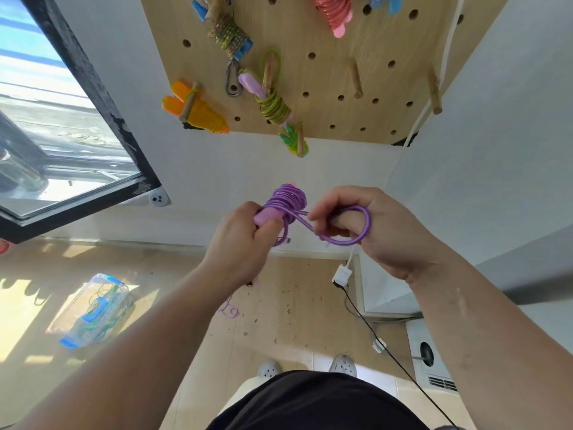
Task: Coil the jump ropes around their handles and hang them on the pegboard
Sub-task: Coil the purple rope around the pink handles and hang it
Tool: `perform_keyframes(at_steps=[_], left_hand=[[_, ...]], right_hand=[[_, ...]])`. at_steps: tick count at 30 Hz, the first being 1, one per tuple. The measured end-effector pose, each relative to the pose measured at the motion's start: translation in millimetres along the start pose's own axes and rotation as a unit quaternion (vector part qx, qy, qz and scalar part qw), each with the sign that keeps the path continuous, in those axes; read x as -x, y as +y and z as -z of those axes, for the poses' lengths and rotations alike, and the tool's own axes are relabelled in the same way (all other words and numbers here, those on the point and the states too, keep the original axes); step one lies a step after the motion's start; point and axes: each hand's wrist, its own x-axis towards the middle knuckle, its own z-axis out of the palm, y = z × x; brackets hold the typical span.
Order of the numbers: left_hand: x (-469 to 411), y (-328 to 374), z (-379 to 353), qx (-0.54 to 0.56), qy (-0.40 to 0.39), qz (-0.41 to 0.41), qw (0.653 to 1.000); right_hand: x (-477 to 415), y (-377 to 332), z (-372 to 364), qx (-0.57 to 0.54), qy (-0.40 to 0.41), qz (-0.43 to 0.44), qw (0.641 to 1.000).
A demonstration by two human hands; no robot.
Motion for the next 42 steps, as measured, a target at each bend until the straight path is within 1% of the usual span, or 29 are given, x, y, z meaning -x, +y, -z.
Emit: perform_keyframes(at_steps=[2,3,6,7,8,9,11,13,14,16,18,20,23,26,27,29,31,34,35,36,37,38,39,40,41,42], left_hand=[[-1,3,4,0.13,-0.02,0.035,0.991],[0,7,6,0.208,-0.029,0.056,0.976],[3,16,9,0.395,-0.028,0.136,0.908],[4,18,10,0.438,-0.029,0.164,0.883],[4,19,11,0.467,-0.033,0.186,0.864],[5,21,10,0.487,-0.039,0.198,0.85],[10,24,5,0.516,-0.051,0.204,0.83],[13,26,-2,0.528,-0.043,0.202,0.824],[13,27,-6,0.526,-0.029,0.201,0.826],[12,26,-10,0.498,0.007,0.194,0.845],[12,24,-12,0.474,0.028,0.188,0.86],[15,25,-12,0.489,0.016,0.198,0.849],[20,31,-11,0.561,-0.052,0.214,0.798],[23,36,-8,0.624,-0.163,0.21,0.735],[24,34,-7,0.631,-0.19,0.206,0.723],[24,28,-5,0.629,-0.233,0.199,0.715],[26,24,-5,0.625,-0.278,0.196,0.703],[29,22,-11,0.633,-0.35,0.2,0.661],[31,24,-11,0.631,-0.356,0.206,0.657],[32,26,-12,0.618,-0.345,0.216,0.672],[32,29,-13,0.593,-0.313,0.228,0.706],[34,30,-15,0.558,-0.26,0.238,0.751],[37,32,-17,0.518,-0.191,0.239,0.799],[39,30,-21,0.478,-0.111,0.22,0.843],[41,28,-26,0.445,-0.028,0.181,0.876],[44,28,-28,0.419,0.049,0.118,0.899]], right_hand=[[6,3,5,0.017,-0.015,-0.02,1.0],[8,5,7,0.03,-0.015,-0.036,0.999],[17,10,12,0.091,-0.036,-0.083,0.992],[20,11,13,0.106,-0.045,-0.089,0.989],[24,13,12,0.098,-0.04,-0.089,0.99],[27,13,10,0.073,-0.018,-0.086,0.993],[30,15,2,0.021,0.054,-0.089,0.994],[29,19,-7,-0.001,0.113,-0.124,0.986],[27,20,-13,-0.004,0.126,-0.142,0.982],[24,22,-22,0.007,0.129,-0.167,0.977],[21,24,-26,0.023,0.143,-0.166,0.975],[21,30,-25,0.026,0.161,-0.154,0.975],[22,36,-26,-0.003,0.176,-0.149,0.973],[21,36,-26,-0.052,0.169,-0.153,0.972],[22,36,-23,-0.069,0.154,-0.157,0.973],[22,36,-16,-0.102,0.093,-0.158,0.978],[21,38,-14,-0.135,0.044,-0.111,0.984],[16,41,-20,-0.174,0.024,-0.061,0.982],[14,41,-21,-0.178,0.031,-0.048,0.982],[13,39,-22,-0.163,0.045,-0.031,0.985],[12,36,-23,-0.147,0.053,-0.015,0.988],[11,34,-22,-0.14,0.057,-0.006,0.988],[12,30,-22,-0.142,0.058,-0.007,0.988],[12,28,-23,-0.155,0.057,-0.012,0.986],[13,26,-26,-0.177,0.061,-0.024,0.982],[14,23,-30,-0.202,0.072,-0.04,0.976]])
